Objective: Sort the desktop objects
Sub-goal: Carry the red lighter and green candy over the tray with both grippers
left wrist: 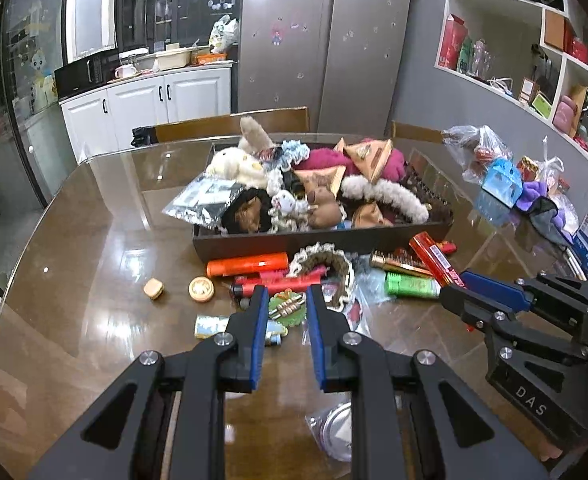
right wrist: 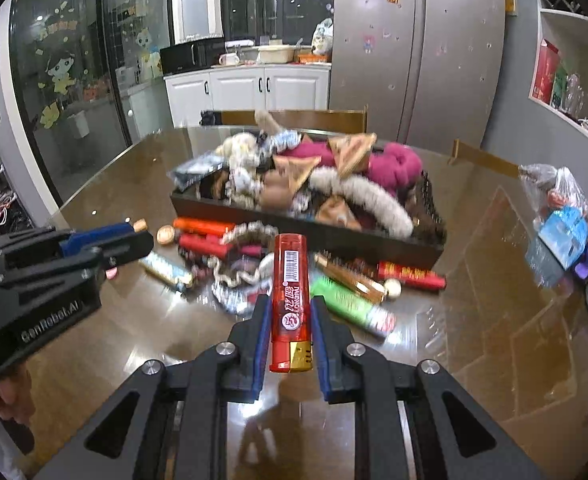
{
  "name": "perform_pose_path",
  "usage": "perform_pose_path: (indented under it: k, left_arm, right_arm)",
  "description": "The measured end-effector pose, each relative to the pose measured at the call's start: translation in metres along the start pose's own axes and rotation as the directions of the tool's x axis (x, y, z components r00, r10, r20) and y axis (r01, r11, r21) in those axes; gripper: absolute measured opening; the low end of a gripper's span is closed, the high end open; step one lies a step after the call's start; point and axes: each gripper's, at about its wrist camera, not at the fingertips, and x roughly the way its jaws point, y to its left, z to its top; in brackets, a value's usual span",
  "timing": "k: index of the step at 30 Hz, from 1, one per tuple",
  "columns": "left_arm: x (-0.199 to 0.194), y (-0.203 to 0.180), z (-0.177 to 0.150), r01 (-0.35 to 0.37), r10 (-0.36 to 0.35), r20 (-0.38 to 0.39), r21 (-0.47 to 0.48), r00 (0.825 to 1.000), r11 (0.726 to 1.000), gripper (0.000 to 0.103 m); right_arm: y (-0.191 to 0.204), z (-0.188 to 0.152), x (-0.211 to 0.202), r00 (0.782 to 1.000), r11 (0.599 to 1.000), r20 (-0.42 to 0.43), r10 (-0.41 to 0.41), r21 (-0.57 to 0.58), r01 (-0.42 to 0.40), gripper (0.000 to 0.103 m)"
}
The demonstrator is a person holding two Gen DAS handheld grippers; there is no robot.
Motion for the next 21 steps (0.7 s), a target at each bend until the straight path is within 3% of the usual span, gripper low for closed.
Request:
perform_pose_path:
  k: [10,21]
  left_arm:
    - [0.001,0.002,0.023,0.008,-0.008,0.021,-0.009,1.0,1.0,0.02]
    - [0.031,-0.001,0.054,0.007,-0.007,0.0,0.018,1.0,1.0,0.02]
  right_arm:
    - [-0.004,0.031,0.0,0.999,1.0,0.047,0.003,0.0,-0.003,0.02]
    - [-0.02,0.059,0.014,0.999,1.0,0.045,-0.009,0.003,0.009,0.02]
